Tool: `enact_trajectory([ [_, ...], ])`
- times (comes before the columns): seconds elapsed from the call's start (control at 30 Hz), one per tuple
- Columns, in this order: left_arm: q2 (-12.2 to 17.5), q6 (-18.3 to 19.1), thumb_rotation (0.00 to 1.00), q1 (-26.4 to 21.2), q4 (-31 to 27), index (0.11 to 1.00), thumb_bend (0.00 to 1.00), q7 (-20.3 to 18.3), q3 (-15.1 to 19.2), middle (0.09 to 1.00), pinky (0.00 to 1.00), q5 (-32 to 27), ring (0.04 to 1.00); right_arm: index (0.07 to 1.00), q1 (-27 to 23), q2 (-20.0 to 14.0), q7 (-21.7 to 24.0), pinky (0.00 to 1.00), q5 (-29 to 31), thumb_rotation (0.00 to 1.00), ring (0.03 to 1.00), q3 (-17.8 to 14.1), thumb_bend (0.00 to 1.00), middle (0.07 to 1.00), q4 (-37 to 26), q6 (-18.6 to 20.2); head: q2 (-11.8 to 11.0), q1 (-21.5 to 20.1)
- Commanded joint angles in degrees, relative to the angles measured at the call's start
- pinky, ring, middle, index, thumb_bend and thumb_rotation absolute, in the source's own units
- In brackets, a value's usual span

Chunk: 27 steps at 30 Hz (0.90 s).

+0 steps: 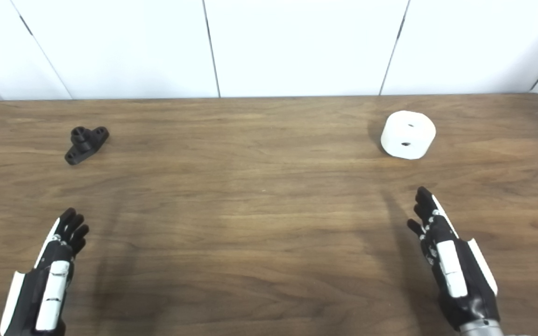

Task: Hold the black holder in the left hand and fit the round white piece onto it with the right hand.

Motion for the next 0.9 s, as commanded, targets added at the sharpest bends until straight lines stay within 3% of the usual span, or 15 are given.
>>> enact_trajectory([
  [0.0, -1.7, -2.3, 0.89, 0.3, -0.9, 0.974, 0.51, 0.9, -0.1, 0.964, 0.97, 0.5, 0.946, 0.968, -0.1, -0.5, 0.2, 0.96, 0.2, 0.98, 0.997, -0.4, 0.64, 0.994, -1.0, -3.0, 0.0, 0.0],
  [0.3, -1.7, -2.9, 0.87, 0.4, -0.5, 0.975, 0.50, 0.8, -0.3, 0.959, 0.97, 0.1, 0.946, 0.959, -0.1, -0.2, 0.1, 0.95, 0.4, 0.95, 0.989, -0.5, 0.66, 0.983, -0.8, -3.4, -1.2, 0.7],
  [0.67, -2.0, -4.3, 0.86, 1.1, 0.6, 0.975, 0.50, 0.9, -1.5, 0.957, 0.96, 2.1, 0.943, 0.976, 0.2, -1.3, 1.3, 0.98, 1.3, 0.98, 1.000, -0.7, 0.63, 0.998, 1.2, -4.7, -4.2, 4.7],
  [0.87, -2.0, -5.1, 0.84, 1.2, 1.6, 0.966, 0.51, 1.0, -1.9, 0.942, 0.91, 3.5, 0.926, 0.996, 0.3, -1.8, 2.4, 1.00, 1.8, 1.00, 1.000, -0.7, 0.63, 1.000, 3.1, -7.0, -6.4, 6.8],
])
